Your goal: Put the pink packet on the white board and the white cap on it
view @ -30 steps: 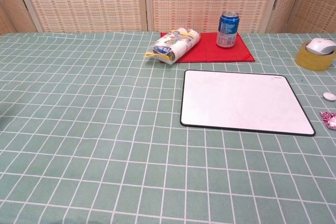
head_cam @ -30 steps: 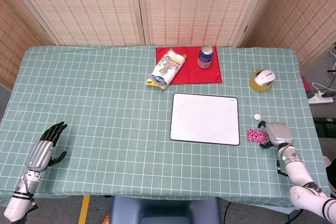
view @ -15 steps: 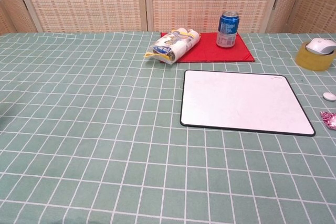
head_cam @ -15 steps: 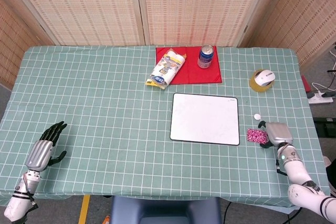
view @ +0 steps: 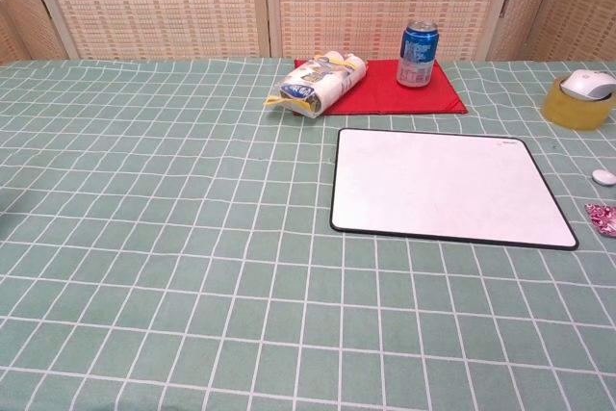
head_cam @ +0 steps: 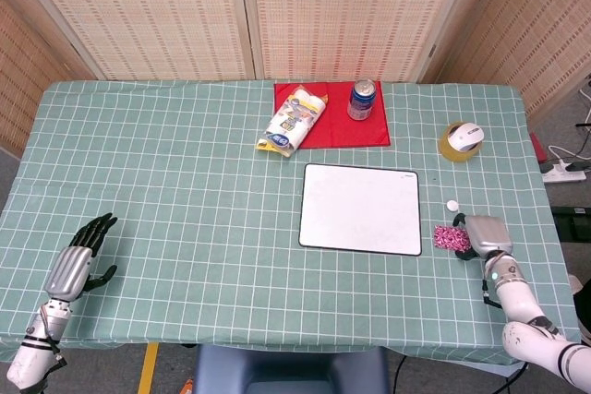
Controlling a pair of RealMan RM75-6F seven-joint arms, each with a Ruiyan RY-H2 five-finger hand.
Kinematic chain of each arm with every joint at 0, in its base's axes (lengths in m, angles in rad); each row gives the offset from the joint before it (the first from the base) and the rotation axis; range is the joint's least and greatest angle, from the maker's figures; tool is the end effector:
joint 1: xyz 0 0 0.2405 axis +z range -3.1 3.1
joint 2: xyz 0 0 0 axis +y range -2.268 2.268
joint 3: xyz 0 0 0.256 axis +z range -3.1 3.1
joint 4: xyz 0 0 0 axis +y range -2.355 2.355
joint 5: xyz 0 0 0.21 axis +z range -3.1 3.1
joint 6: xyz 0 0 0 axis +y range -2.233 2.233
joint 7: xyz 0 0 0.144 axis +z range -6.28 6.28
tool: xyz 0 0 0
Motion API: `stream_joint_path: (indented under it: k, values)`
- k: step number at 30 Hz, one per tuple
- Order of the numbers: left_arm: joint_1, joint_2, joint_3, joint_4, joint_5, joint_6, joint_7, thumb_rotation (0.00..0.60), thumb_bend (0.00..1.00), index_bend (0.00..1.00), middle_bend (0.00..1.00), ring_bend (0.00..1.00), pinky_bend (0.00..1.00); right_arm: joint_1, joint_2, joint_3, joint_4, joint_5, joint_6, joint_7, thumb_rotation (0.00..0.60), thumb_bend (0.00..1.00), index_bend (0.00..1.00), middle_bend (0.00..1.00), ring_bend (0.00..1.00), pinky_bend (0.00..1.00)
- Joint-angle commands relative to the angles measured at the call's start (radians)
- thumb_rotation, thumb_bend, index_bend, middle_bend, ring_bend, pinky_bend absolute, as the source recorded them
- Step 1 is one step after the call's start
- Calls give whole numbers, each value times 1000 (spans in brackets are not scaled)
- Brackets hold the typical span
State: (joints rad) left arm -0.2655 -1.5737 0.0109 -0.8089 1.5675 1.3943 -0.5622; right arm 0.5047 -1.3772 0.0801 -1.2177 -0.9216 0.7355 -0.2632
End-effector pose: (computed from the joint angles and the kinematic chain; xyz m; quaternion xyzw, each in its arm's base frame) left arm -0.3669 0.2447 0.0678 -0.6168 -0.4330 -0.4495 0.4796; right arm -0.3587 -0.3111 0.0564 0.6625 -0.5005 0.1402 0.5394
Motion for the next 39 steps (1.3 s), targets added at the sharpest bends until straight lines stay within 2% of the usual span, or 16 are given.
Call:
stream_joint_path:
  k: [1, 11, 20, 24, 30, 39]
  values:
    - [-1, 0, 0, 0, 0, -1, 0, 600, 277, 0, 0, 0, 108, 1, 0, 0, 0, 0, 1, 3, 600, 240, 384, 998, 1000, 1000]
    - [-2, 3, 2, -6, -1, -8, -3, 600, 277, 0, 0, 0, 109, 2, 31, 5, -43, -19, 16, 25, 600, 259, 412, 999, 1000, 1000]
    - [-4, 5, 2, -9, 1, -9, -2, 600, 278, 0, 0, 0, 109, 58, 112, 54, -247, -16, 86, -62, 600, 264, 412, 1000, 1000, 1000]
    - [-1, 5, -1, -8, -4, -8, -7, 600, 277, 0, 0, 0, 108, 143, 83, 74, -304, 60, 65, -170, 600, 264, 409, 1000, 1000, 1000]
    - [4, 8, -6, -1, -8, 3, -19, 600, 277, 0, 0, 0, 109, 266, -7, 101, -310, 210, 84, -312, 600, 263, 421, 1000, 1000, 1000]
    - [11, 4, -5, 16, 2, 32, -33, 600, 277, 0, 0, 0, 109, 367, -110, 85, -206, 379, 91, -402, 600, 263, 428, 1000, 1000, 1000]
